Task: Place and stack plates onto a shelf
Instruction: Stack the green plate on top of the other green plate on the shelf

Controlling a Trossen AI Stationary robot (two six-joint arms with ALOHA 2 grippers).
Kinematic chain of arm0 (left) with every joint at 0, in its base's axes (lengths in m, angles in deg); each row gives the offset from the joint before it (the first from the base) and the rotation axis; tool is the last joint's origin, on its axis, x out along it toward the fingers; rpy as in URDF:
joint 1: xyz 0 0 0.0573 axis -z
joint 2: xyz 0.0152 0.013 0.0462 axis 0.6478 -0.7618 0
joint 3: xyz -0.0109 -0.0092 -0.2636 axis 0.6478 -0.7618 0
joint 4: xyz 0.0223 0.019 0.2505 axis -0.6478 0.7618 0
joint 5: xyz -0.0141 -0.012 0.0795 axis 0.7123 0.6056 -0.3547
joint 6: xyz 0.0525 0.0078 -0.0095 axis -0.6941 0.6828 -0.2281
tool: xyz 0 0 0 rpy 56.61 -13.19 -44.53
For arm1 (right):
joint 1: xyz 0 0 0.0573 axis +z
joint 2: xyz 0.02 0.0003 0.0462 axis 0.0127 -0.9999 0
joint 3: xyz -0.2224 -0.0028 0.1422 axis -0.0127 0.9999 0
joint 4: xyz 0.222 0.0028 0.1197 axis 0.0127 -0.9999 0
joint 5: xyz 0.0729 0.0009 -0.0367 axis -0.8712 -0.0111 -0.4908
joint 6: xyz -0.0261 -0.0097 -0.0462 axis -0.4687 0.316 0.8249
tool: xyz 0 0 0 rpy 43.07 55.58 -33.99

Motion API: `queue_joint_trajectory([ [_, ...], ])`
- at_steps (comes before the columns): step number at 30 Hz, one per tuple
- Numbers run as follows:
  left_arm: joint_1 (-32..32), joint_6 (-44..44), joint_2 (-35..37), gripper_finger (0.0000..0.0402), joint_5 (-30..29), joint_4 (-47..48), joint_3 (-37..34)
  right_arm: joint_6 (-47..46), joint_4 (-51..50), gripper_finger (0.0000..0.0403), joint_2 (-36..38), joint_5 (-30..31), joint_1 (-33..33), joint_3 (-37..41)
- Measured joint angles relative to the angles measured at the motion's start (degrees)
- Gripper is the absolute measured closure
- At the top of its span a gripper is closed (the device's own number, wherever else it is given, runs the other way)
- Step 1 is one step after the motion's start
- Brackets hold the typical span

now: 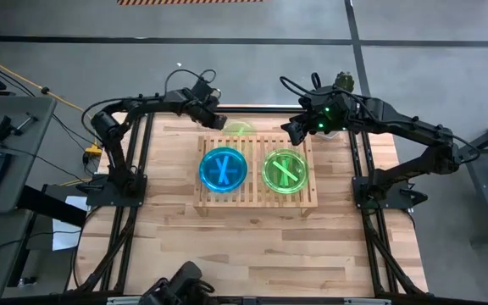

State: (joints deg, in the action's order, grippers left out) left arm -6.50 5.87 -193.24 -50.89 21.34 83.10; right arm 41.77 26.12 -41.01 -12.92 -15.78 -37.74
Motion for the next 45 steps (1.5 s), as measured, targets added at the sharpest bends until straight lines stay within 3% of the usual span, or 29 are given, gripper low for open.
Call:
queue_joint_trajectory([
  [11, -5.8, 0.2, 13.7, 0.0401, -0.1, -0.8, 0.0, 0.0, 0.2, 0.0202, 0.0, 0.0, 0.0, 0.0],
  [15, -7.0, 5.0, 20.5, 0.0401, -0.2, -4.8, 0.0, 0.7, 0.2, 0.0202, 0.2, 0.0, 0.0, 0.0],
  [19, -2.7, 5.5, 25.8, 0.0402, -0.7, -4.3, 3.6, 1.9, 0.0, 0.0202, 2.1, 1.1, -0.6, -1.0],
  [22, 3.4, 5.5, 26.8, 0.0401, -4.5, -2.4, 7.9, 3.9, 0.0, 0.0202, 4.2, 3.7, -1.6, -2.8],
  [28, 17.2, 6.0, 24.1, 0.0401, -10.0, -2.3, 18.2, 6.0, -1.7, 0.0202, 8.4, 7.5, -4.2, -6.6],
  [35, 29.7, 4.5, 13.6, 0.0401, -10.9, 1.0, 27.9, 6.1, -4.4, 0.0202, 11.6, 8.1, -6.2, -7.2],
  [45, 33.2, 6.6, 1.0, 0.0401, -10.0, 4.6, 31.9, 6.1, -8.5, 0.0202, 11.7, 7.9, -6.3, -7.0],
])
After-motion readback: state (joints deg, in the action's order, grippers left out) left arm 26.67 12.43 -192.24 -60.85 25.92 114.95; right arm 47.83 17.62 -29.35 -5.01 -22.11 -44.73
